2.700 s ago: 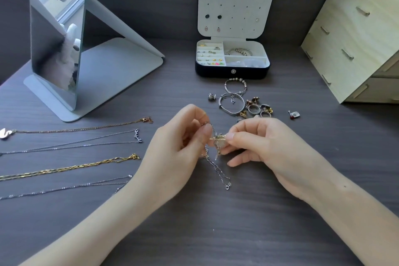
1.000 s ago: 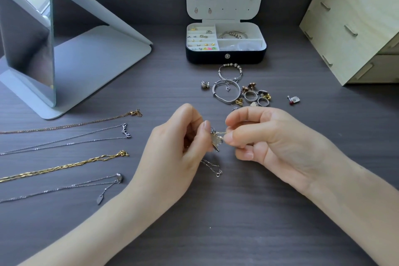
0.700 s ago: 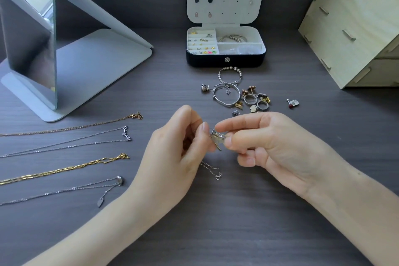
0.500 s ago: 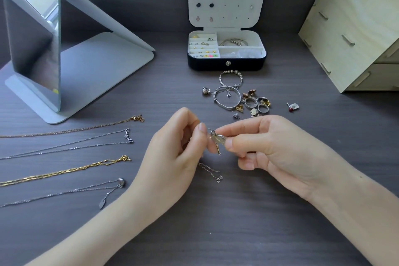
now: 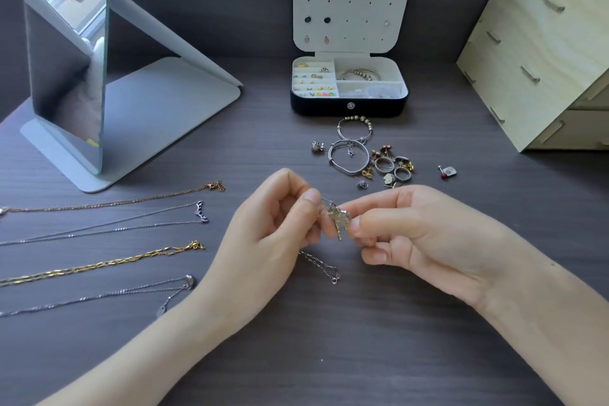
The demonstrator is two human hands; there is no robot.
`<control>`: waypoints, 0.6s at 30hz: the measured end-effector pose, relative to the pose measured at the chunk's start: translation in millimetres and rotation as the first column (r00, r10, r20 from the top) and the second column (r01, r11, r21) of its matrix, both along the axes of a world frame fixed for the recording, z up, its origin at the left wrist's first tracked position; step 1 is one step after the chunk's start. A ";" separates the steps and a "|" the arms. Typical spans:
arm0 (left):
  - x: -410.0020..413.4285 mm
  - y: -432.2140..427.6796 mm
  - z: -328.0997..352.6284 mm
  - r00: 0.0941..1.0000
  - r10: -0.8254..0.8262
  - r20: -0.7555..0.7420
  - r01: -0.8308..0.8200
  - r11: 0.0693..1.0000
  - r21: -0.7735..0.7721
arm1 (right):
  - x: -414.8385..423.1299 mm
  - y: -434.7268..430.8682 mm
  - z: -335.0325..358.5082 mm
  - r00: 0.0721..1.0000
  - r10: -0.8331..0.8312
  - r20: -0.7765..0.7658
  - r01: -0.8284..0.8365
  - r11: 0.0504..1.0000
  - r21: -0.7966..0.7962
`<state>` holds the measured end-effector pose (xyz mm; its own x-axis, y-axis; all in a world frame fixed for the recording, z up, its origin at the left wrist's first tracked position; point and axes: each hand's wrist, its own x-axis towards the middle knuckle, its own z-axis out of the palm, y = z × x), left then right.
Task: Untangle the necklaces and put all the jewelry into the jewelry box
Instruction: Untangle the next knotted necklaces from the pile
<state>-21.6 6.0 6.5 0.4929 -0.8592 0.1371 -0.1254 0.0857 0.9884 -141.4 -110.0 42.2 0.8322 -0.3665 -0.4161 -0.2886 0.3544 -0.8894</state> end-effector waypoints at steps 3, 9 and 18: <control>1.9 0.5 0.4 0.999 -0.032 0.018 0.032 0.999 -0.019 | 0.7 -0.1 -0.3 0.999 -0.049 -0.013 0.049 0.999 -0.023; 3.3 1.9 3.3 0.998 -0.028 0.061 0.027 1.000 0.014 | -0.5 1.1 2.9 0.999 -0.036 -0.026 0.033 0.995 -0.095; 5.4 2.9 1.5 0.889 -0.003 0.458 -0.009 1.000 0.025 | 0.8 7.1 -0.3 0.993 -0.086 -0.081 0.044 0.903 -0.428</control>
